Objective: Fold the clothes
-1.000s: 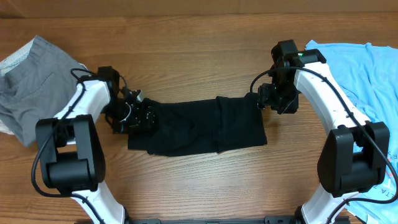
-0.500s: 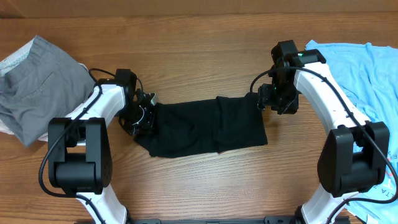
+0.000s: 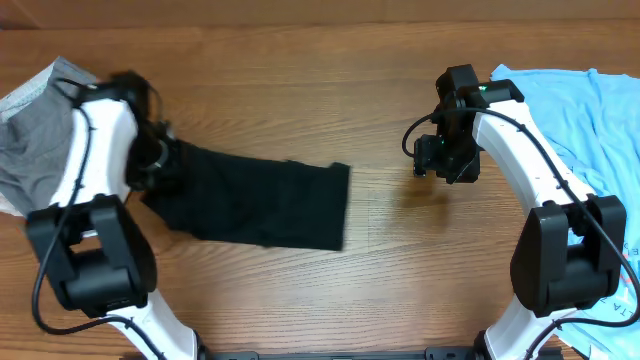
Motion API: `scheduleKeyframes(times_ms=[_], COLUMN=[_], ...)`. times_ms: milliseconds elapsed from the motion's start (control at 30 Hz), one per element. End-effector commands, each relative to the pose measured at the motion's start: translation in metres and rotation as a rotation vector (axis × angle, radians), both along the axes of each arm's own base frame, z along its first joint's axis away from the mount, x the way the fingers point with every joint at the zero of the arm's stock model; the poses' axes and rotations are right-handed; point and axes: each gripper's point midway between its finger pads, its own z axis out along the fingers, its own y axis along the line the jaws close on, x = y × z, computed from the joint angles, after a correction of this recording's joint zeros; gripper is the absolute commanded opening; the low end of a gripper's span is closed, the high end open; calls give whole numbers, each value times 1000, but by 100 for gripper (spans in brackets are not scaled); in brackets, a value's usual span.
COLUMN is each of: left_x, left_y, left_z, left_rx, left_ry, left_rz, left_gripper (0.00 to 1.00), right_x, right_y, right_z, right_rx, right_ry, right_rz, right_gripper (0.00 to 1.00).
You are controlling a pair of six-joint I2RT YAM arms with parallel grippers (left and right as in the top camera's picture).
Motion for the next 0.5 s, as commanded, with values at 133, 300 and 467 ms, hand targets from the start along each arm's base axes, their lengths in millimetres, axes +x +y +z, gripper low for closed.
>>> scheduleKeyframes(times_ms=[133, 300, 467], left_x=[8, -3, -2], left_y=[0, -42, -97], left_z=[47, 49, 48], left_rx=[-38, -41, -27], left_ry=[-19, 48, 36], left_rz=[105, 34, -90], left_gripper=[8, 7, 9], right_x=[1, 1, 1], right_y=[-1, 0, 0], right_z=[8, 8, 8], right_rx=[-5, -5, -5], right_ry=[-31, -31, -30], right_rz=[9, 10, 10], right_gripper=[67, 67, 67])
